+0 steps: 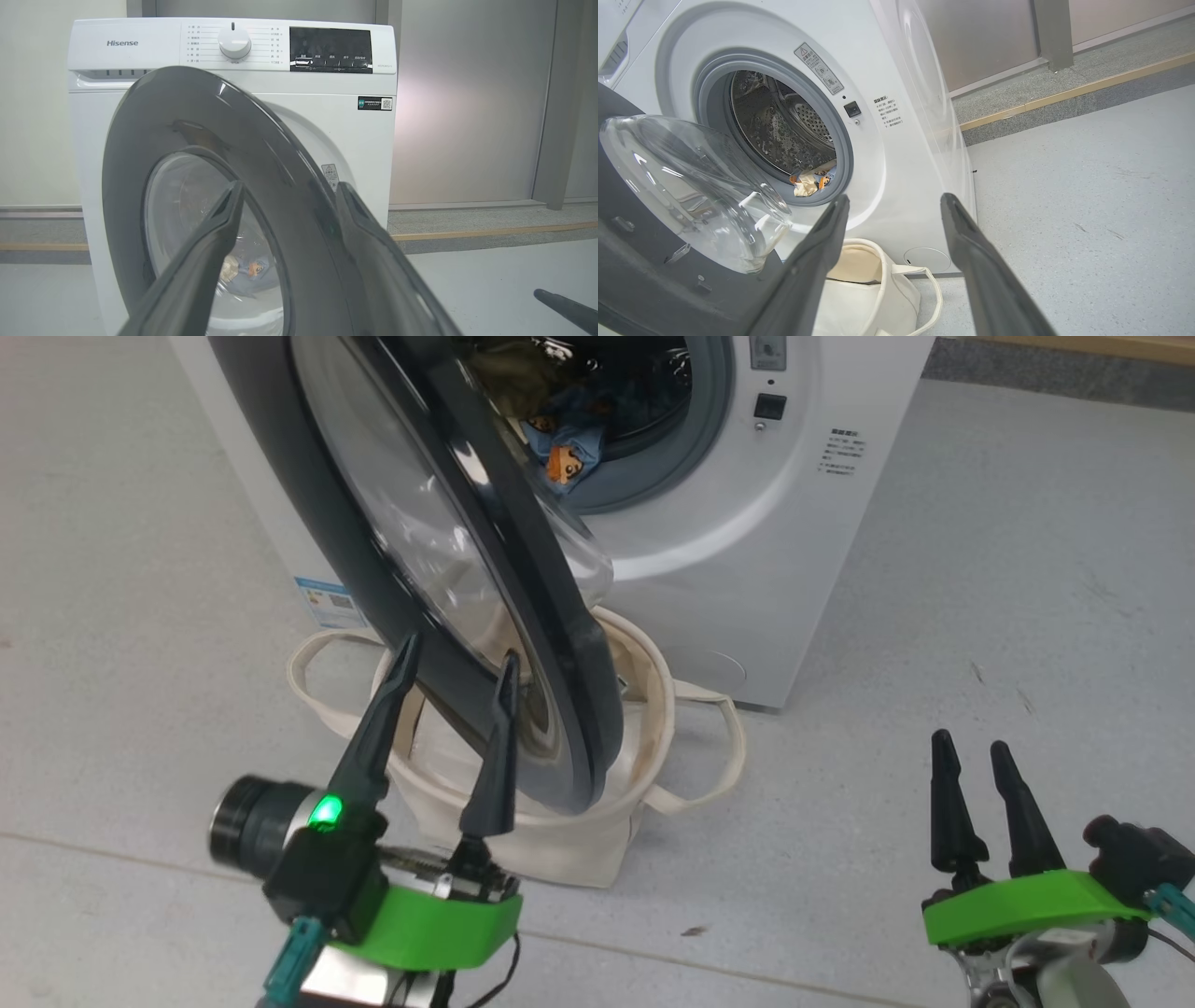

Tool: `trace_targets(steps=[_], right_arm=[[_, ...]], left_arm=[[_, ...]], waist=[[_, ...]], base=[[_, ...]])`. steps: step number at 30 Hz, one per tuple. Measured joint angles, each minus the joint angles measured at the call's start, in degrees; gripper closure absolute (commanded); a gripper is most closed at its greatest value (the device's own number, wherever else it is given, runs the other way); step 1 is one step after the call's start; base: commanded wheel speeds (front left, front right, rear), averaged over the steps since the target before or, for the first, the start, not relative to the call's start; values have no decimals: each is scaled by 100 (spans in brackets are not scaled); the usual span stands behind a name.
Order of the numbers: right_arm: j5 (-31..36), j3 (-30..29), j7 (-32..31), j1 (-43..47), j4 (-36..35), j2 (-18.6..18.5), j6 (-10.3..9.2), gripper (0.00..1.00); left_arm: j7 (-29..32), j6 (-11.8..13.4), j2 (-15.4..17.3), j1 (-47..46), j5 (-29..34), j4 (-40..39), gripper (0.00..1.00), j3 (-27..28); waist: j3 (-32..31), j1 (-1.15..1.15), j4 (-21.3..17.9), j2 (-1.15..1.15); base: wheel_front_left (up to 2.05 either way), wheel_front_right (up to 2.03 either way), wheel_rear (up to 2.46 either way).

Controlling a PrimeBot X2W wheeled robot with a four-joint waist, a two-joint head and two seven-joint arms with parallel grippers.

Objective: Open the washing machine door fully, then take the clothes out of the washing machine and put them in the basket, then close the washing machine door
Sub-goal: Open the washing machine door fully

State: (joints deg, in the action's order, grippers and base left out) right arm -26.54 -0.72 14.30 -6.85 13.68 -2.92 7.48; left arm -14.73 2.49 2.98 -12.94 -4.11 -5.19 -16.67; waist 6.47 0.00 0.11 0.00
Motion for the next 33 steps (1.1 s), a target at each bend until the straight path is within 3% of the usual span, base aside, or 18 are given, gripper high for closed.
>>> trace_targets(steps=[8,16,17,18,22,33], right_arm=[[-191,98,0,-181,0,0,0,0],[-391,131,0,-220,56,0,0,0],[-392,132,0,-224,59,0,0,0],[-394,137,0,-229,62,0,0,0],[-456,158,0,-248,68,0,0,0],[-501,188,0,-351,138,0,0,0]], left_arm=[[-1,12,-2,-603,-44,-159,0,-605],[218,421,-2,-1193,-619,315,0,-1486],[267,442,-2,-1293,-636,377,5,-1611],[328,463,-3,-1371,-711,443,100,-1739],[410,598,-4,-1475,-977,694,100,-2039],[461,1273,-4,-1819,-1502,1911,100,-2643]], waist=[[134,0,-173,0],[241,0,-288,0],[255,0,-298,0],[268,0,-309,0],[300,0,-343,0],[361,0,-348,0]], base=[[0,0,0],[0,0,0],[0,0,0],[0,0,0],[0,0,0],[0,0,0]])
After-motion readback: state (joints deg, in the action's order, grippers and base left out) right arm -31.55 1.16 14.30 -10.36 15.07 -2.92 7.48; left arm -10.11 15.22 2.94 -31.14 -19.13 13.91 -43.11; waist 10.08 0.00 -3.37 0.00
